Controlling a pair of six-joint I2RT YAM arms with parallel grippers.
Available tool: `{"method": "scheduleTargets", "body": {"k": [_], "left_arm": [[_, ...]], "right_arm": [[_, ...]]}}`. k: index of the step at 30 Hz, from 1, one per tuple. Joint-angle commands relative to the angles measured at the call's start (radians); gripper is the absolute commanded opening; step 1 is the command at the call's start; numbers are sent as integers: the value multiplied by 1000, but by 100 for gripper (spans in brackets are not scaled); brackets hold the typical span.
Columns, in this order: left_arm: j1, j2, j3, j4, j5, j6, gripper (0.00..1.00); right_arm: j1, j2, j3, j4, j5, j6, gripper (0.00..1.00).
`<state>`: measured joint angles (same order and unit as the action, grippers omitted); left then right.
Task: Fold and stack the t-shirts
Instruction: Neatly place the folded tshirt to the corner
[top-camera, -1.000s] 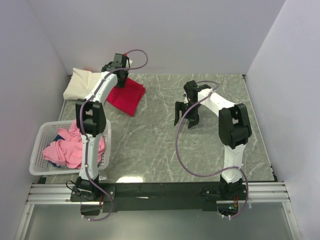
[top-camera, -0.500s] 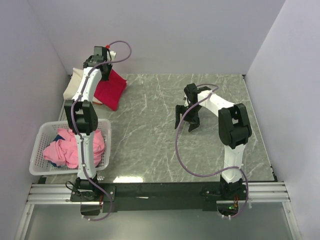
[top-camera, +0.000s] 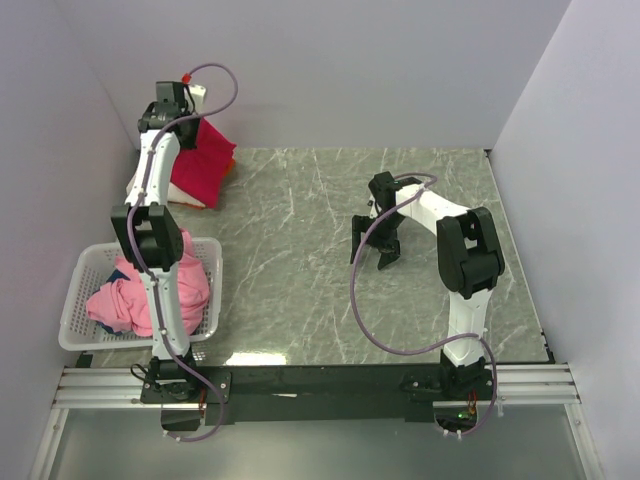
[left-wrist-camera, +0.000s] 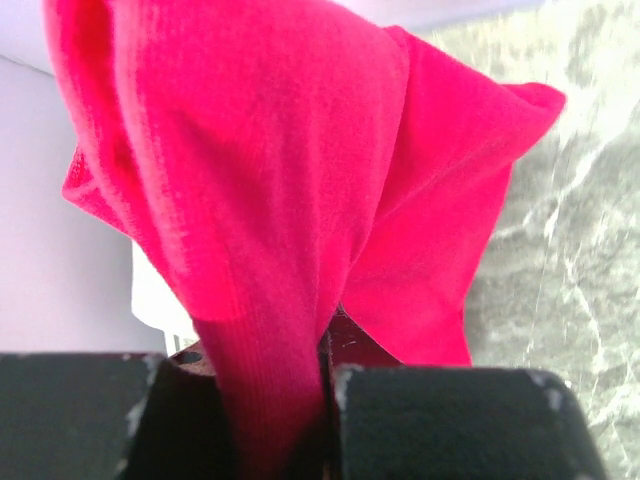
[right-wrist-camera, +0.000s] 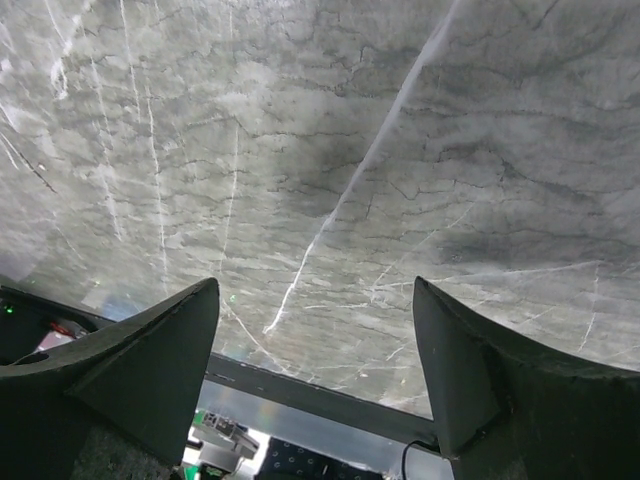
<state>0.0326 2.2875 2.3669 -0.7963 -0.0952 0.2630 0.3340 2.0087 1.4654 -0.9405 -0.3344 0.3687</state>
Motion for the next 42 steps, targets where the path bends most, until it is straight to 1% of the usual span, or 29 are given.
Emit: {"method": "scheduleTargets", "body": {"k": [1,6,15,21,25,28,30,31,32,33,34,36,39,42], "left_arm": [[13,-99,69,94,38,-18,0],[35,-95,61,95,57,-16,0],[79,-62,5,104,106,-25,0],[115,-22,-24,167,163,-56,0],[121,9,-28,190,140,-61,1],[128,27,-40,216,98,-77,4],[132,43,-44,232,51,-100,36],[133,46,-43,250,4,-111,54],[133,55,-43,258,-18,-129,80],[133,55,-38,261,-35,-139,97],[133,56,-32,267,-67,-145,99],[133,44,-37,285,-86,-157,99],[132,-8,-87,339,-141,-182,99],[128,-49,-121,341,-176,-206,100]], "right_arm": [[5,-59,-7,6,-9,-5,84],[7,-73,-28,14,-9,-1,84],[8,-85,-39,22,-5,9,84],[13,-94,-48,22,0,12,84],[13,-102,-51,19,9,12,84],[13,-108,-53,16,17,10,84],[13,-114,-53,11,21,7,84],[14,-116,-54,9,21,6,84],[13,-120,-57,9,23,4,85],[13,-122,-59,11,26,4,85],[13,-125,-62,9,28,3,85],[13,-133,-65,14,28,3,85],[13,-139,-71,22,21,9,85],[13,-152,-82,43,17,21,85]]}}
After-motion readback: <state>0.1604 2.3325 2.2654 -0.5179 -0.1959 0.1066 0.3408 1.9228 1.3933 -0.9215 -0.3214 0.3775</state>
